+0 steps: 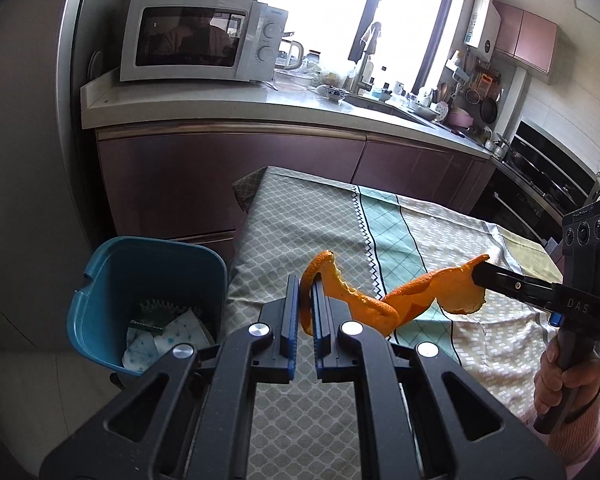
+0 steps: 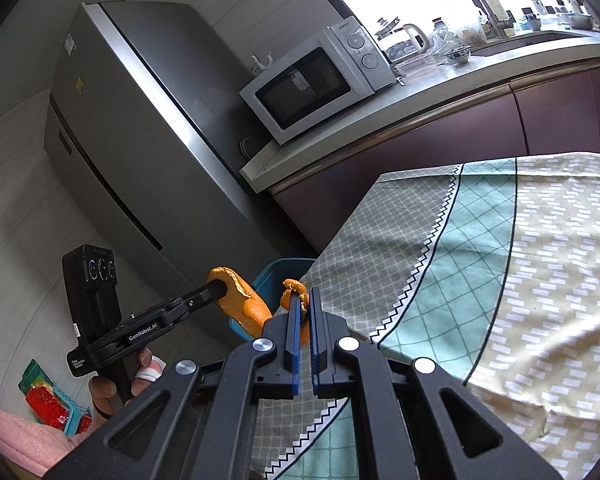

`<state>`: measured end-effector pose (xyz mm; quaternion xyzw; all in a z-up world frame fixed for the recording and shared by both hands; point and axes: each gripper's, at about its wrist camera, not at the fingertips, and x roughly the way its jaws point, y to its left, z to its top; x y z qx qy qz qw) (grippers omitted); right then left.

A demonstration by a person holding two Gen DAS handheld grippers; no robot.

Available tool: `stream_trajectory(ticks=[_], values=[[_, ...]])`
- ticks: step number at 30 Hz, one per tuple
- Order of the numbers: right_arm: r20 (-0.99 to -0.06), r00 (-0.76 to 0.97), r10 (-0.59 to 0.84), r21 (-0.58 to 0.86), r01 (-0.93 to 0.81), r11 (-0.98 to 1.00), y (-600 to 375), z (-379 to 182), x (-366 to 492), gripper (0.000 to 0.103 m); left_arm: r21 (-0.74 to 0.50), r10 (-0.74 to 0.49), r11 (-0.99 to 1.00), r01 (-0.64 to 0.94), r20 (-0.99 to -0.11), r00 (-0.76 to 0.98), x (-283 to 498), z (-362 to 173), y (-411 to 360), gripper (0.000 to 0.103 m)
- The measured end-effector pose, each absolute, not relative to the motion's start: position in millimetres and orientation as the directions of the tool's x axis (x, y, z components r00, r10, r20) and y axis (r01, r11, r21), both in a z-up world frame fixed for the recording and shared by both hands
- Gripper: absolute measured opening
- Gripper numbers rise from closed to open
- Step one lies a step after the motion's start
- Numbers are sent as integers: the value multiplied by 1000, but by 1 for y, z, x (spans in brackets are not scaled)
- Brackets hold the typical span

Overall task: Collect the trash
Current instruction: 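Lift both orange peels and carry them over the teal bin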

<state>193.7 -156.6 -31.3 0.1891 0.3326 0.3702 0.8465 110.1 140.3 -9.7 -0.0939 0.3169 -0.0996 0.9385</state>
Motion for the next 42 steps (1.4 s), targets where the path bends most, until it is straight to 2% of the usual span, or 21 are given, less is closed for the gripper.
stream_trajectory(ticks=[30,42], values=[[-427,389,816,574,-581,577,-69,-26,235,3,-215,-126,977,0,-572,811,113,-5,204,7],[-467,335,818,578,-585,569,-20,-37,264,3,-190,-58,979,-70,-595,801,129,-16,234,7]])
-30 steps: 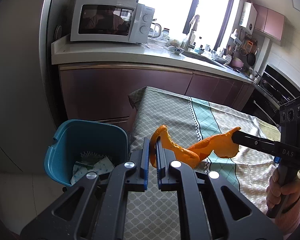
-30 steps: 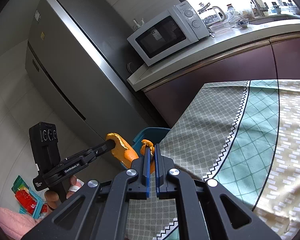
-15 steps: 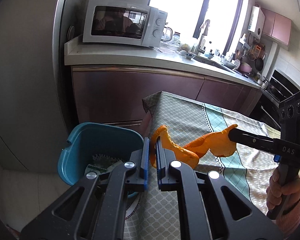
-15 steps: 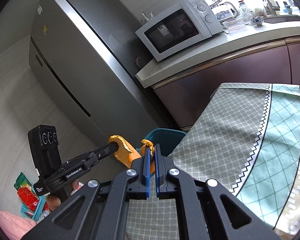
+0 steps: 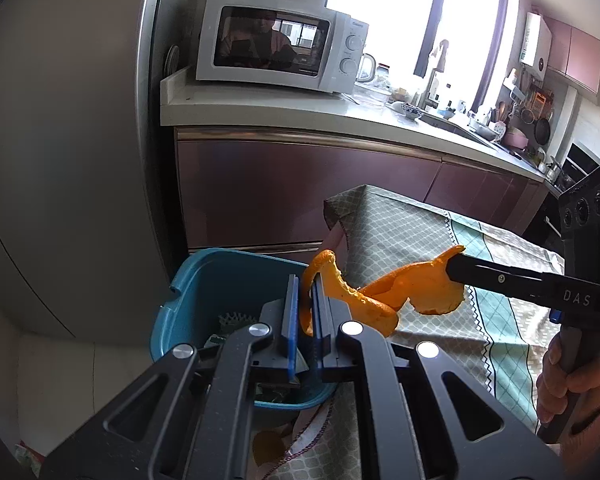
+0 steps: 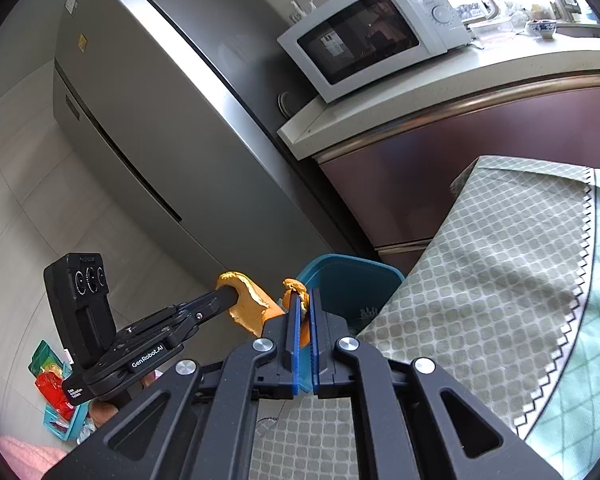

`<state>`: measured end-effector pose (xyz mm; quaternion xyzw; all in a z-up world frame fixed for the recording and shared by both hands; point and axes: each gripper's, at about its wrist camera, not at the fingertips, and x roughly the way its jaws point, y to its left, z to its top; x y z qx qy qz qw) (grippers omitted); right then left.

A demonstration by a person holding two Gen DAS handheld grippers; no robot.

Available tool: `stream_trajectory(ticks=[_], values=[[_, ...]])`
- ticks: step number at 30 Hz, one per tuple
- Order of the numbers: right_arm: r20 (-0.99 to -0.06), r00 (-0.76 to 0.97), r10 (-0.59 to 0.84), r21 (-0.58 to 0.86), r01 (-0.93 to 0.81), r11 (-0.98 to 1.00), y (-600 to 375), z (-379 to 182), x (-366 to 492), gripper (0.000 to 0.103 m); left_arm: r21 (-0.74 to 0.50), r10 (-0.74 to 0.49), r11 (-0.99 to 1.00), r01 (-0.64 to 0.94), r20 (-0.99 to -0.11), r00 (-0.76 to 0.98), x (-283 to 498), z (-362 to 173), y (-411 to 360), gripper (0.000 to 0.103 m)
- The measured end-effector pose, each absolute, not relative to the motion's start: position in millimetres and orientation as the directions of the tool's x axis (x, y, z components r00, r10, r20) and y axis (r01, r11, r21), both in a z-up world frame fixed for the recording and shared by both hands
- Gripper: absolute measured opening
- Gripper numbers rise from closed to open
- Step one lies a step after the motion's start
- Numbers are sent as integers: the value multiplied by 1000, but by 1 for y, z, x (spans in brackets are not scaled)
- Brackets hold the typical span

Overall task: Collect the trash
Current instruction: 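Lift both orange peels and carry them over the teal bin, then open both tools to drop the orange peels into the teal bin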

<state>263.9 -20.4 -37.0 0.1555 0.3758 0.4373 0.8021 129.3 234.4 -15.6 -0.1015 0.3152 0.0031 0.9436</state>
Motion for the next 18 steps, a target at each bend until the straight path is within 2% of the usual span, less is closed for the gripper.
stream_trajectory(ticks=[18], values=[[-584,255,771,577,-537,615,58,-87,296,6,-136,15,980,-142,-670,742,172,-68,262,7]])
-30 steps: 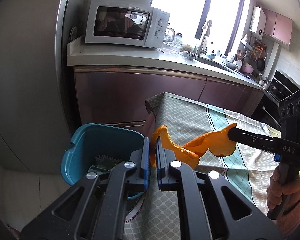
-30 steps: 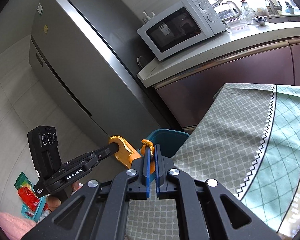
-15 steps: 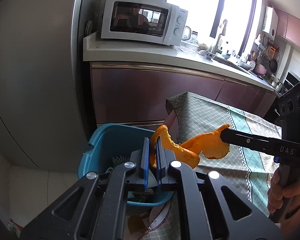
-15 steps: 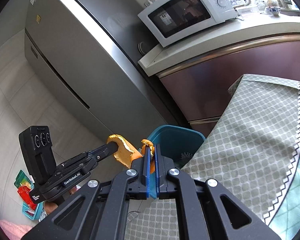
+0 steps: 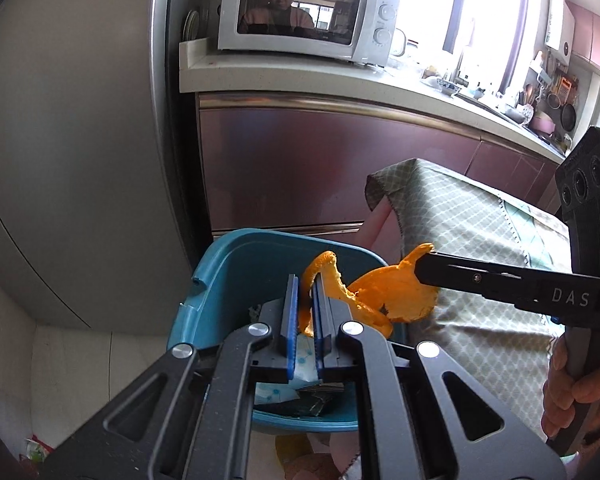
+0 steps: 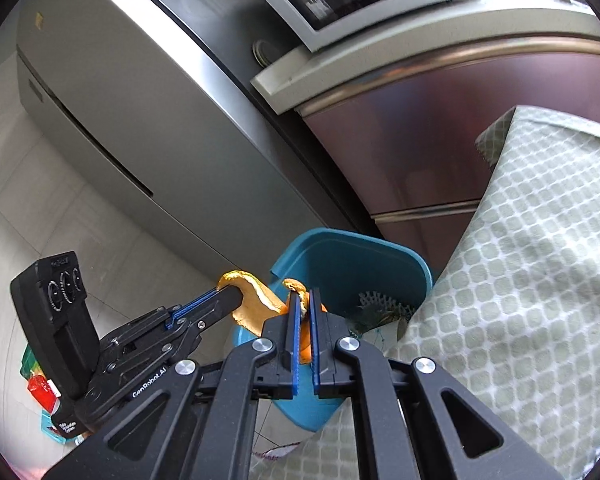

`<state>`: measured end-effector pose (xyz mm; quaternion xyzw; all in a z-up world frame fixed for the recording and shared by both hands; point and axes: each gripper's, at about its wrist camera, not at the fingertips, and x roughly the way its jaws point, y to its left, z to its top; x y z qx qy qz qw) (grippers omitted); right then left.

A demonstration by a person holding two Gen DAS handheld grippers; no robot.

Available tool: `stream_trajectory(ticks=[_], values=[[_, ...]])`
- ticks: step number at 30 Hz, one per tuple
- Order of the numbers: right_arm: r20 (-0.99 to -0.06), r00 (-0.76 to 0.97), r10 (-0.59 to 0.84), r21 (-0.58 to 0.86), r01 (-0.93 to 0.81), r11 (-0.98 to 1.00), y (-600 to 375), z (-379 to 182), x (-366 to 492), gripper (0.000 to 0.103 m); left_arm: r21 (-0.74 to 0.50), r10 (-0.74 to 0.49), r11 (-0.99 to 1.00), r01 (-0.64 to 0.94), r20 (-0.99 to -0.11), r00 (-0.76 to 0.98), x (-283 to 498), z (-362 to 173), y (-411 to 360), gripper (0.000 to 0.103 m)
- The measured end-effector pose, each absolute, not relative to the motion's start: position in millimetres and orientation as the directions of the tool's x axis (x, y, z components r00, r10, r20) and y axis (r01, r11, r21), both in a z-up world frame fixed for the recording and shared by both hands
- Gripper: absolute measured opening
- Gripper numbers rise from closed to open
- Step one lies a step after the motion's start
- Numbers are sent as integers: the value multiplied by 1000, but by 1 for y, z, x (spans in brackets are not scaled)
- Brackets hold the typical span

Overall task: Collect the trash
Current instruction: 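Open both tools to drop the orange peels into the teal bin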

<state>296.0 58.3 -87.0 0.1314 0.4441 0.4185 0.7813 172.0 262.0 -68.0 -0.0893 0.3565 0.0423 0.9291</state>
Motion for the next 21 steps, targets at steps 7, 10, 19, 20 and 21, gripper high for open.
stream_trajectory(ticks=[7,10,19,20,21], values=[[-614,273,741,562,-508,653,66,-100,299,21,-147,3,978,-148,-700,714,187,-93,266,15],[-610,293,736,550,-512,660,58,-97,293,22,-151,-6,979,-139,-698,716,186,-97,265,23],[-564,422,710,435,-579,690,2,-60,239,46,-137,-44,989,-46,-591,806,141,-67,238,50],[-556,442,704,417,-584,697,-6,-56,229,49,-134,-48,990,-35,-572,819,133,-62,232,57],[-548,465,696,399,-586,705,-13,-52,221,54,-127,-49,991,-27,-552,833,125,-57,226,60]])
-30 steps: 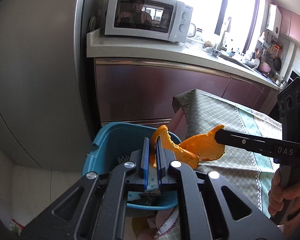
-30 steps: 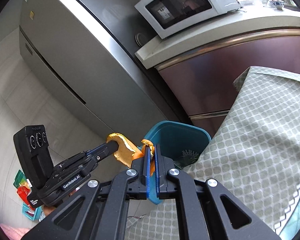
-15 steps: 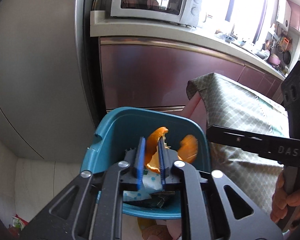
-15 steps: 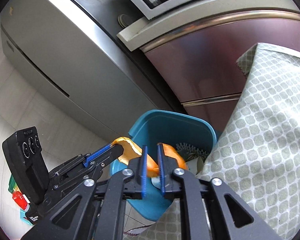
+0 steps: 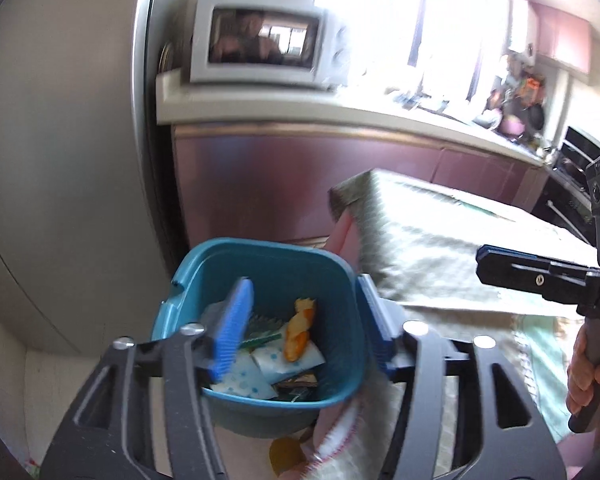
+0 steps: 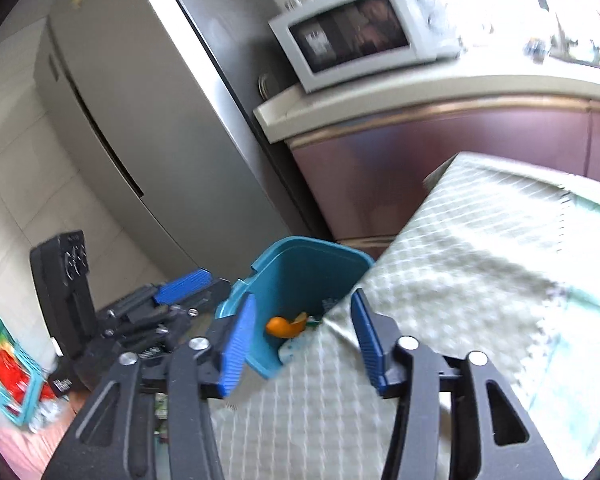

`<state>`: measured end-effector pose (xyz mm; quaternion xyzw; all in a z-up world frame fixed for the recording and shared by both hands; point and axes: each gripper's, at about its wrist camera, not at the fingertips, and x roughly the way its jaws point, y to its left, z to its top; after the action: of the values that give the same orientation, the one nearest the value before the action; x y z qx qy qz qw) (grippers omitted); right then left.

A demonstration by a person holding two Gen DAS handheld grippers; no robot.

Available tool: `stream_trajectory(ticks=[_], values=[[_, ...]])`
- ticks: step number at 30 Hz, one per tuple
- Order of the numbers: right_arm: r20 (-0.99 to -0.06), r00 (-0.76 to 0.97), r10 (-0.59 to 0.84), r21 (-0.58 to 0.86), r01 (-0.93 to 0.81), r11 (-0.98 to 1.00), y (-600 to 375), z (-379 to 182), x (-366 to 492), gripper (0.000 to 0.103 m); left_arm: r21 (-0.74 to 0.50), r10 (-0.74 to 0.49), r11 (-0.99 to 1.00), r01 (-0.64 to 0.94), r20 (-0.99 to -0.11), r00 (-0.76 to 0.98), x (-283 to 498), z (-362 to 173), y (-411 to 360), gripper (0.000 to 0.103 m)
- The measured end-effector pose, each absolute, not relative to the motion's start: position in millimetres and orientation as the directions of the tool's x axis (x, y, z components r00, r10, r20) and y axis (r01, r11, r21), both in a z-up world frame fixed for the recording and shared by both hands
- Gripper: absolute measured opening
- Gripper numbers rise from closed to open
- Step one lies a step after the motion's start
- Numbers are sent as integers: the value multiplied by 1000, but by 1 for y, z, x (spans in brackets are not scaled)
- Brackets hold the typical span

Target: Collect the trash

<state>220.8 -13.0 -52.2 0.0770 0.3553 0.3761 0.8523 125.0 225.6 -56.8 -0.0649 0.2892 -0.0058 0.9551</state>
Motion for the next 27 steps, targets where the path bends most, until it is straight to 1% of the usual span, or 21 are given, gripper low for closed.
stream_trajectory(ticks=[2,3,4,5,6,7,9,10,14,17,19,27], values=[[-536,521,664,354,-575,737,-30,-46,201,61,-115,-50,993,-11,-517,855,110,-49,213,74],[-528,553,645,328,-568,755,-39,-44,191,65,-104,-47,995,-6,-498,866,103,-46,207,77],[-519,589,620,300,-554,777,-48,-42,180,67,-88,-42,996,-1,-479,877,95,-43,199,83],[-511,622,593,273,-537,798,-56,-41,170,75,-73,-35,997,1,-461,887,88,-42,192,91],[-504,653,566,248,-518,819,-63,-40,161,83,-58,-25,998,-1,-443,896,80,-40,184,95],[-490,689,534,224,-492,841,-73,-40,149,86,-43,-15,999,-4,-422,906,72,-40,177,97],[-468,749,469,179,-439,880,-89,-42,129,96,-18,-9,1000,2,-396,918,60,-39,164,97],[-459,777,430,159,-405,900,-96,-43,120,97,-11,-4,1000,0,-390,921,55,-38,159,97],[-426,848,315,112,-296,949,-122,-50,89,97,-38,-10,999,-4,-362,932,29,-33,145,97],[-400,885,237,72,-227,971,-143,-55,69,97,-42,11,999,-26,-336,942,12,-33,133,97],[-381,899,217,70,-206,976,-152,-56,59,97,-31,18,999,-29,-307,951,0,-31,124,97],[-310,937,163,66,-150,987,-167,-59,30,97,-41,-1,999,-11,-265,964,-28,-28,110,97]])
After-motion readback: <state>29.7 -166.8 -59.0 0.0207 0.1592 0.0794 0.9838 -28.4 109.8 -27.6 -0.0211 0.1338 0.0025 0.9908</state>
